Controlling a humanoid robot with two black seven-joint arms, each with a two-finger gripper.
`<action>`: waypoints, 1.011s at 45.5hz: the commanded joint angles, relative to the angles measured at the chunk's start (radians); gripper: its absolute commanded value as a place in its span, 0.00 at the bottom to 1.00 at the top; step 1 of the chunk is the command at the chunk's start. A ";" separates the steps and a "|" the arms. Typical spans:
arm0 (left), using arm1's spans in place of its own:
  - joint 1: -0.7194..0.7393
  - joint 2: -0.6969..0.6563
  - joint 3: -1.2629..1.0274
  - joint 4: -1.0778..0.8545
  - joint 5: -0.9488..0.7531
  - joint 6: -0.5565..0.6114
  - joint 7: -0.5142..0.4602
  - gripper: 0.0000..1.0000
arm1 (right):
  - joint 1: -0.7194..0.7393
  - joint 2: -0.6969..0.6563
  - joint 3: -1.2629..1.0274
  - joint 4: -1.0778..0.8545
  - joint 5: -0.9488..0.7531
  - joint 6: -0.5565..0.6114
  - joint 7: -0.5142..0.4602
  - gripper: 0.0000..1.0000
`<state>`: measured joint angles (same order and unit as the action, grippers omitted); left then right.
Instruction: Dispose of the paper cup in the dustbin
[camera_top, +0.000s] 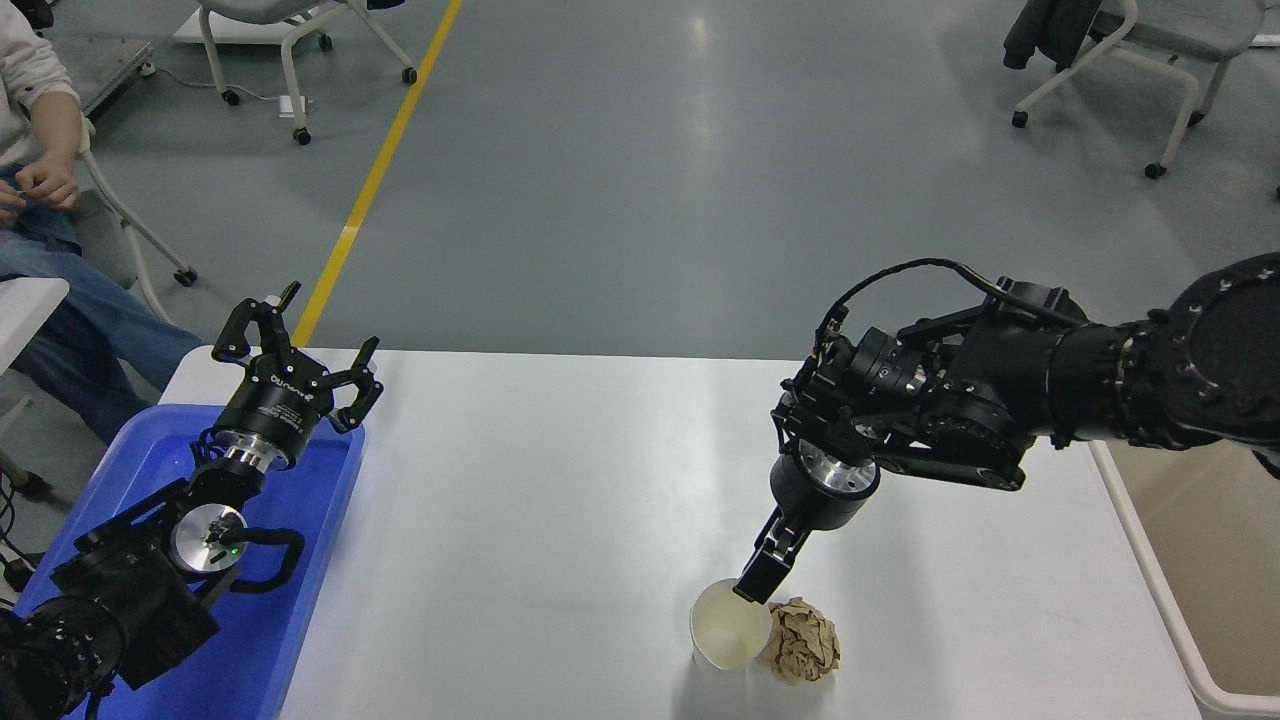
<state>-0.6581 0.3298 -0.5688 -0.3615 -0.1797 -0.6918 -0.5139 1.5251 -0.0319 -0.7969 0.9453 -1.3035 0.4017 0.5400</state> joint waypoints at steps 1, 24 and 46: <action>0.000 0.000 0.000 -0.001 0.000 0.000 0.000 1.00 | -0.049 0.017 -0.001 -0.045 0.000 -0.004 0.000 0.99; 0.000 0.000 0.000 -0.001 0.000 0.000 0.000 1.00 | -0.095 0.032 0.007 -0.088 0.000 -0.011 0.000 0.82; 0.000 0.000 0.000 0.001 -0.001 0.000 0.000 1.00 | -0.095 0.032 0.007 -0.112 0.001 -0.011 0.046 0.00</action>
<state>-0.6581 0.3298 -0.5691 -0.3616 -0.1798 -0.6918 -0.5139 1.4298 -0.0003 -0.7902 0.8505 -1.3039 0.3913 0.5573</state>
